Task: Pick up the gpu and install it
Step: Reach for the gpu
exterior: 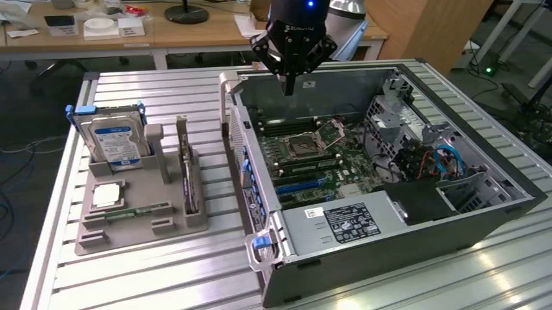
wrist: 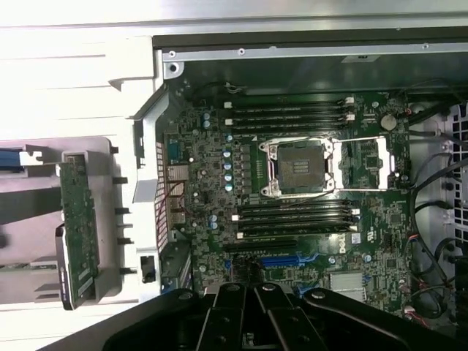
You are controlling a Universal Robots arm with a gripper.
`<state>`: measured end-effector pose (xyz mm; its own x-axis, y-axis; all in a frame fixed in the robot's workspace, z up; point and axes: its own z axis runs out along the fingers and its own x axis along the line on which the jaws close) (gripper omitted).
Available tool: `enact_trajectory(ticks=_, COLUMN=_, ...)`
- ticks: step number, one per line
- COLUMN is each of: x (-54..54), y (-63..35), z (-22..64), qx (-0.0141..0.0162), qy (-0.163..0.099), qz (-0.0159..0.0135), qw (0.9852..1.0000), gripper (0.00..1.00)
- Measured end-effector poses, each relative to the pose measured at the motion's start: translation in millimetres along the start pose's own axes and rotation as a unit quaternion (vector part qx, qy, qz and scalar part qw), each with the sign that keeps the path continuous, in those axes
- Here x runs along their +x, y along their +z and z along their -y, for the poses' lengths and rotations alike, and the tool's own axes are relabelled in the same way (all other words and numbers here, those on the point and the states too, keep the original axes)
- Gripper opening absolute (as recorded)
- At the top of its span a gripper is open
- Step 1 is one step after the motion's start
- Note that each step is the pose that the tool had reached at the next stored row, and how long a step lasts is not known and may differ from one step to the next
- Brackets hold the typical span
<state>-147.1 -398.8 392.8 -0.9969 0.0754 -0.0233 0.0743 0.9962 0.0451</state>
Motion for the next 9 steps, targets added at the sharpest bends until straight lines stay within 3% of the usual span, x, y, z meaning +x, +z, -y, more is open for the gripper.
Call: enact_trajectory(ticks=9, x=6.4, y=0.4, z=0.6, qx=0.0000, qy=0.000, qz=-0.0004, qw=1.0000, gripper=0.11)
